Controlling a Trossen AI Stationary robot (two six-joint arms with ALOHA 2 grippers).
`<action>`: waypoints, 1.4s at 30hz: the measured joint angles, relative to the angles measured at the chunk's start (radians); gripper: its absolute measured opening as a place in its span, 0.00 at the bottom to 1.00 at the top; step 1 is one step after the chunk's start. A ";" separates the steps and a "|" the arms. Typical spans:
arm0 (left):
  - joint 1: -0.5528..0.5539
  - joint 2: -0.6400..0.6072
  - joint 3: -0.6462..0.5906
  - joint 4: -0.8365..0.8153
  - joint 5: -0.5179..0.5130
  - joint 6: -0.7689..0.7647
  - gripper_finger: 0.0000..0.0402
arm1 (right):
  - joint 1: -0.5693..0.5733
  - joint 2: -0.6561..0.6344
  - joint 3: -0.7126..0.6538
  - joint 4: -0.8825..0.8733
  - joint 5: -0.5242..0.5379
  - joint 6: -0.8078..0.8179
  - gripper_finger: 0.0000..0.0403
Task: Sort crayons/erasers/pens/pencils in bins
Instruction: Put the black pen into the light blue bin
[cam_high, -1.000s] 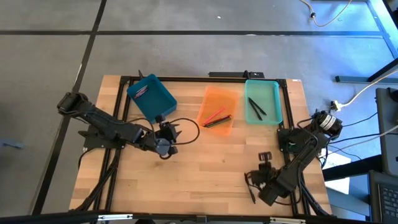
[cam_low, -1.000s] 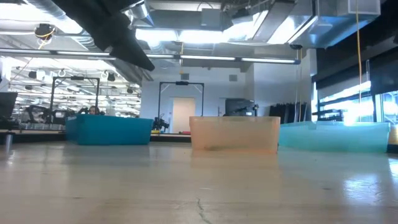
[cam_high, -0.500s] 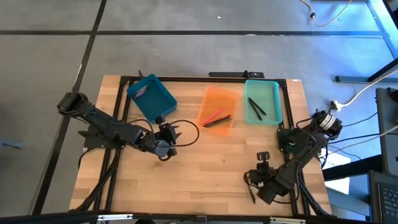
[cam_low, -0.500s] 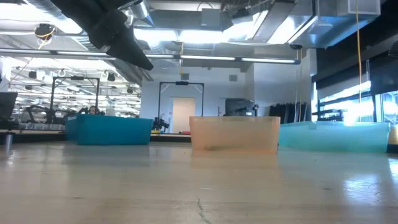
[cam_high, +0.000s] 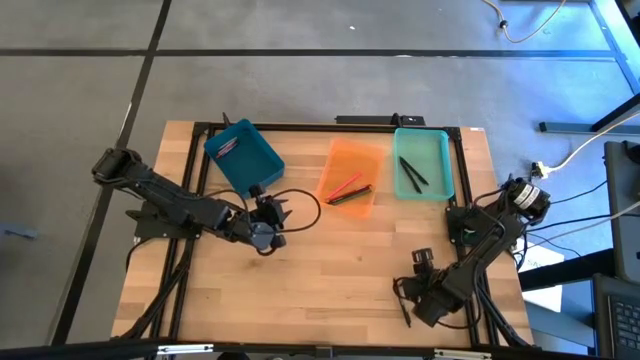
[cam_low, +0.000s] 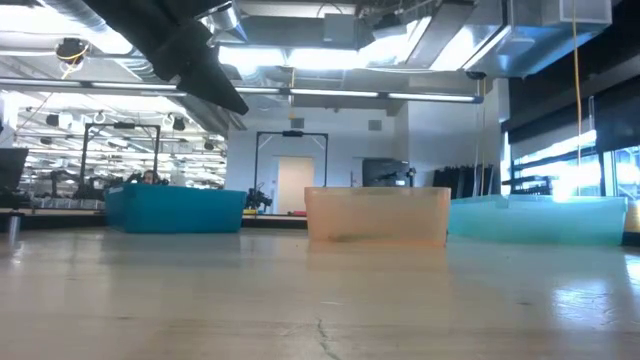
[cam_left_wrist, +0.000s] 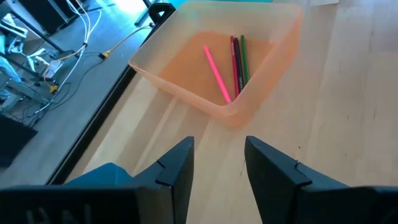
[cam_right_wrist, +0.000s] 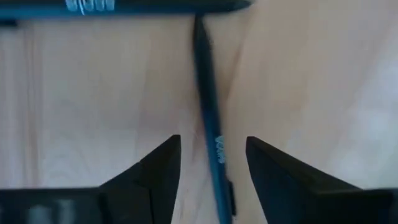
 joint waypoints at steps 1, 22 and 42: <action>0.000 0.000 0.000 0.000 0.000 0.000 0.34 | -0.004 0.000 -0.023 0.029 -0.011 -0.008 0.46; 0.011 0.000 0.000 0.018 0.008 0.026 0.34 | -0.211 -0.086 -0.130 0.134 -0.139 -0.334 0.10; 0.025 0.010 -0.004 0.071 0.038 0.008 0.34 | -0.766 -0.384 0.012 0.107 0.627 -0.433 0.11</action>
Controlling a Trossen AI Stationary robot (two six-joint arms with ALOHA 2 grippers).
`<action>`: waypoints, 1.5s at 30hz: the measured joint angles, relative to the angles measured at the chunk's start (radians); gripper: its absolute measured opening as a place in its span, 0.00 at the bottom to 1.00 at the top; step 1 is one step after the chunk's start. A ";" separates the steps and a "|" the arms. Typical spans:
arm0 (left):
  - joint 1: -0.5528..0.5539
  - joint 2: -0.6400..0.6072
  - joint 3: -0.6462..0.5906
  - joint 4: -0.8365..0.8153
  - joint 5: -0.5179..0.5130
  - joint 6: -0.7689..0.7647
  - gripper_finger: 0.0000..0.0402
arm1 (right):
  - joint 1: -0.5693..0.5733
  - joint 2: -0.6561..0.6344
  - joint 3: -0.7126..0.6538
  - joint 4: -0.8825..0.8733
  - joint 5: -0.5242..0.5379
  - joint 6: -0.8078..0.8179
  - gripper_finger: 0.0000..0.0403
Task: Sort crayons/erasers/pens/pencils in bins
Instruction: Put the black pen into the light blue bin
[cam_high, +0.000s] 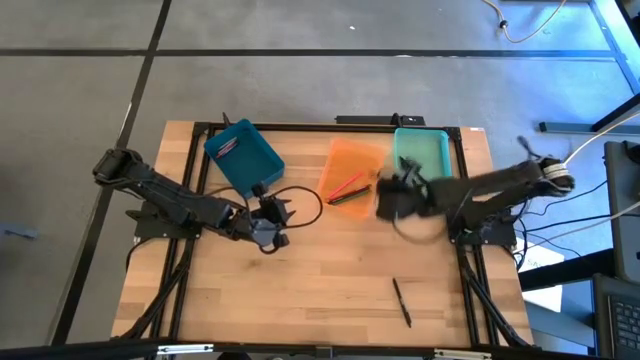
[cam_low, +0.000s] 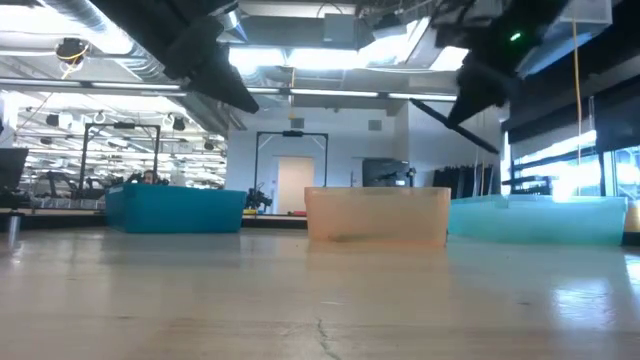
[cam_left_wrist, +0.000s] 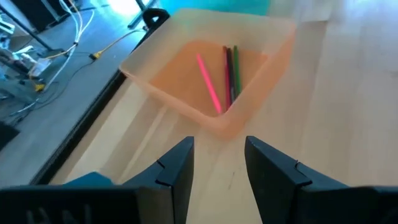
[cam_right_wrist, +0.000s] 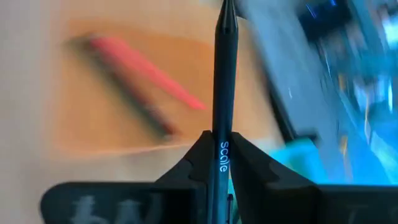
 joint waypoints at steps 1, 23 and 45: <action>0.000 0.001 -0.010 0.021 0.005 0.001 0.34 | -0.059 -0.021 -0.008 -0.004 0.005 0.041 0.11; 0.028 0.001 -0.138 0.223 0.110 0.011 0.34 | -0.645 -0.068 -0.329 0.203 -0.258 0.175 0.32; 0.018 0.000 -0.138 0.225 0.146 0.018 0.34 | -0.057 -0.096 -0.018 -0.117 -0.276 0.570 0.40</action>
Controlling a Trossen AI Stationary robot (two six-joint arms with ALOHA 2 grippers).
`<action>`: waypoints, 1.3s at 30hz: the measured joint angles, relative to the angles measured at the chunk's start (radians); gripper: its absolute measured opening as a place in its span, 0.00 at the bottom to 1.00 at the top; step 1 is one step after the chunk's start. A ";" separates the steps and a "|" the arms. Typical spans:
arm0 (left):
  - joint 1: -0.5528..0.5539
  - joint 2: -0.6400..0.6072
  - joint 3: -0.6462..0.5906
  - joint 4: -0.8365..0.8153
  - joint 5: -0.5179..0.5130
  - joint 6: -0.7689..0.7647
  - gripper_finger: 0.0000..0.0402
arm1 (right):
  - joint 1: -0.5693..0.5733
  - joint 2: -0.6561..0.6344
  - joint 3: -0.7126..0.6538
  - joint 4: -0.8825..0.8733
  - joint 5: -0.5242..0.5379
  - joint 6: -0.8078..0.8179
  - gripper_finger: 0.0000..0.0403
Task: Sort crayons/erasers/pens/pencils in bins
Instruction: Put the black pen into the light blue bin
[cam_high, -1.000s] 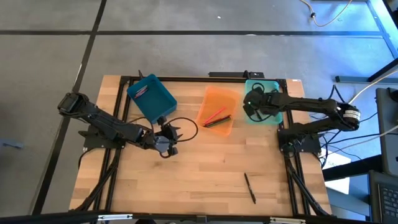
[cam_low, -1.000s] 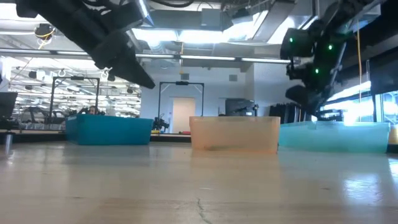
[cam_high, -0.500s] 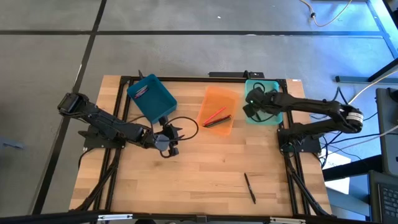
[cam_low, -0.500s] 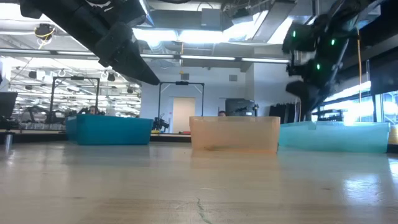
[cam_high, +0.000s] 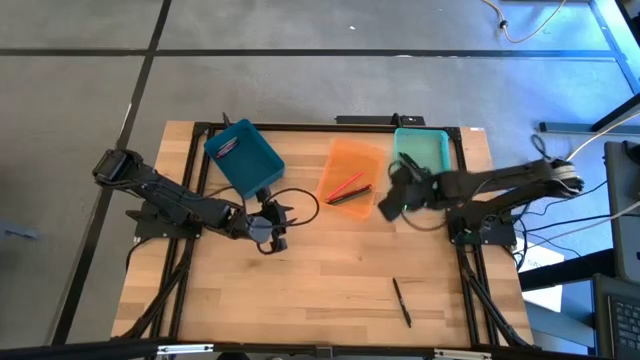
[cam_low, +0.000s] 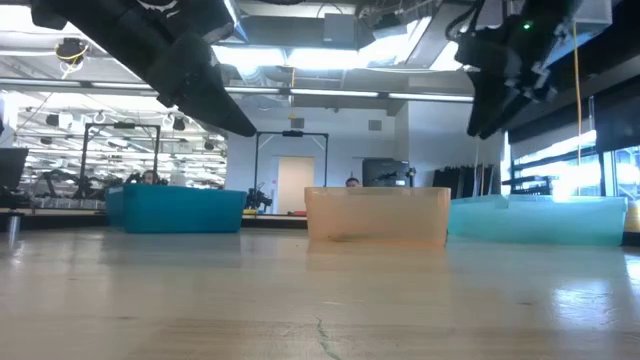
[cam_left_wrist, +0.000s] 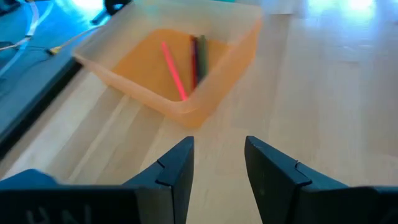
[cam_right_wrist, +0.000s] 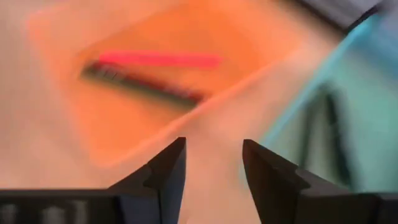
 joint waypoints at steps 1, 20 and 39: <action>-0.006 0.000 0.000 0.000 0.011 0.000 0.34 | 0.042 0.026 -0.001 -0.002 -0.025 0.049 0.38; -0.035 0.000 0.000 0.004 0.029 0.049 0.34 | 0.602 0.379 -0.002 0.107 -0.485 0.780 0.38; -0.034 0.000 0.000 0.001 0.029 0.073 0.34 | 0.633 0.524 0.004 0.304 -0.601 0.830 0.54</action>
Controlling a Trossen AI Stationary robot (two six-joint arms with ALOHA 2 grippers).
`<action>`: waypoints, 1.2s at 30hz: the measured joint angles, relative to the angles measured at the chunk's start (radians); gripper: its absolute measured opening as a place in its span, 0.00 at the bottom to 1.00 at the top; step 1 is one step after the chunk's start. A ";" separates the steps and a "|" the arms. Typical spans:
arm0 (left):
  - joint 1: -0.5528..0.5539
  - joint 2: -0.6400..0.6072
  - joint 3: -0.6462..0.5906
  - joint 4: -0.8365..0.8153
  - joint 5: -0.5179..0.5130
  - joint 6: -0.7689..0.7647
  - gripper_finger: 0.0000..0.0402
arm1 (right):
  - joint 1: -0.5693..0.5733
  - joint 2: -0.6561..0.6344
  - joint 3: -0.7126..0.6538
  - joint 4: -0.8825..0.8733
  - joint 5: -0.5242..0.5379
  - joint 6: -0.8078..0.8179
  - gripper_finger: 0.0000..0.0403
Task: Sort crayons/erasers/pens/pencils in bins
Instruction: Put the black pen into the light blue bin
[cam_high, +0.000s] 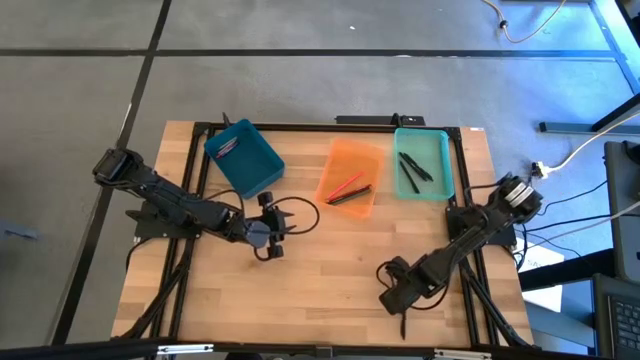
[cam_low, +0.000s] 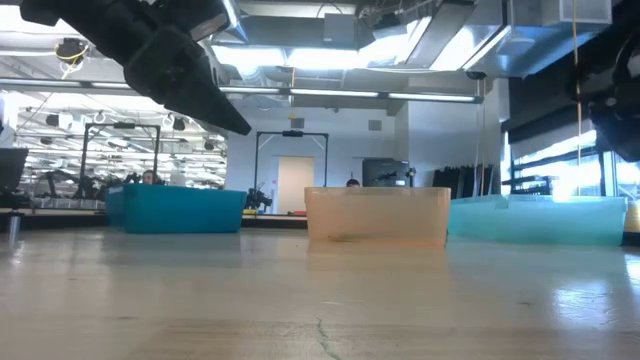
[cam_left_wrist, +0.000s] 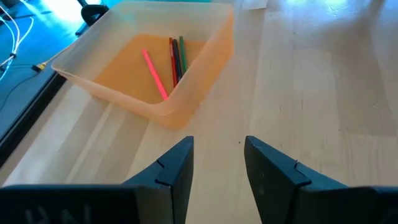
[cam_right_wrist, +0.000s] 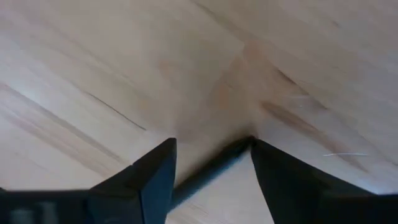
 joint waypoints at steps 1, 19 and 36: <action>0.000 0.000 0.000 0.000 -0.001 0.000 0.34 | 0.000 0.006 0.005 -0.009 0.005 -0.008 0.53; 0.009 0.000 0.000 0.003 -0.034 0.007 0.34 | 0.002 0.018 0.034 -0.129 0.112 -0.147 0.02; 0.015 0.000 0.000 -0.036 -0.065 0.059 0.34 | -0.205 0.020 0.362 -0.599 0.371 -0.681 0.15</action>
